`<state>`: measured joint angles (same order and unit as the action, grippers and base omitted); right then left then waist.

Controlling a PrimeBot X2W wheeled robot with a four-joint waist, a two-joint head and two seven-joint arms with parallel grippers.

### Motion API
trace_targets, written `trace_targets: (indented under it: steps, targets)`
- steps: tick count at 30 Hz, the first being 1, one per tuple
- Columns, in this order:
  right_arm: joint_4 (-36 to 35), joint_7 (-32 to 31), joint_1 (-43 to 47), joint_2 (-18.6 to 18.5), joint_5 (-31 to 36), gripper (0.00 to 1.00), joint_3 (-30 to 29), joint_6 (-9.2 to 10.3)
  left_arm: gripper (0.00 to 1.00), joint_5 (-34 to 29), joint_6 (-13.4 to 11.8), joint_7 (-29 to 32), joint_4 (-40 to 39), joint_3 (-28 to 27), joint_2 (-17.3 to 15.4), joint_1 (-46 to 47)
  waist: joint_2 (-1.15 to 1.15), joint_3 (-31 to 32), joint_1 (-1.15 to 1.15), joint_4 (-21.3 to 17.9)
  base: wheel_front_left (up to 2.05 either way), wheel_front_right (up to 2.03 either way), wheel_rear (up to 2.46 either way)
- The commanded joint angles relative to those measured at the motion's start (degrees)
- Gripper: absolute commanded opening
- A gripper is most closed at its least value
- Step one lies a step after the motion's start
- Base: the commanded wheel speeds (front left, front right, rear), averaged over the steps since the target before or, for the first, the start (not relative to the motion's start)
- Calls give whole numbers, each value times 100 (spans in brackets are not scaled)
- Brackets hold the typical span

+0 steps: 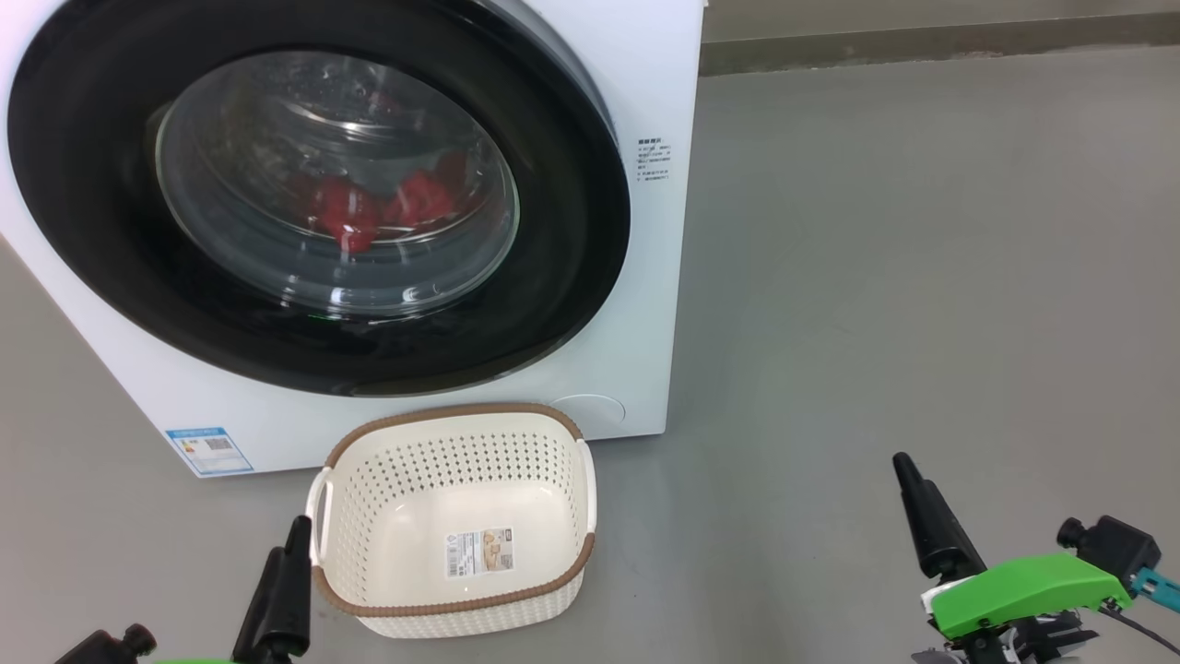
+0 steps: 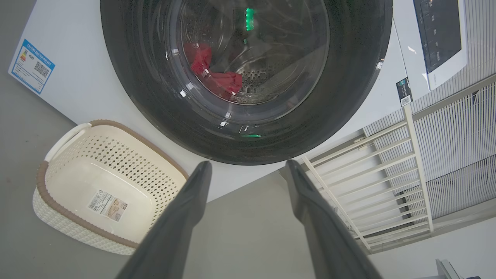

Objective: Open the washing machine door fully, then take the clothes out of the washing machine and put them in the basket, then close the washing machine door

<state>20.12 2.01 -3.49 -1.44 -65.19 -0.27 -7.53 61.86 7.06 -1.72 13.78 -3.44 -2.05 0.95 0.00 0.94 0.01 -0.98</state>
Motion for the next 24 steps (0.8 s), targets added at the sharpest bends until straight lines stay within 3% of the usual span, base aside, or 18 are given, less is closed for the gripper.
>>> trace_targets:
  steps: [1,11,24]
  targets:
    - [-185,76,-272,-53,280,100,110,2,100,-231,19,-92,-210,-74,-95,74,0,6,-1,-4,0,0,0]
    - [-259,244,-293,-61,1207,100,172,2,100,-1137,23,-262,-239,-120,-97,55,0,33,-1,-16,0,0,0]
    - [-306,446,-341,-74,1948,100,309,3,100,-2061,26,-466,-306,-201,-72,38,0,65,-1,-49,0,0,0]
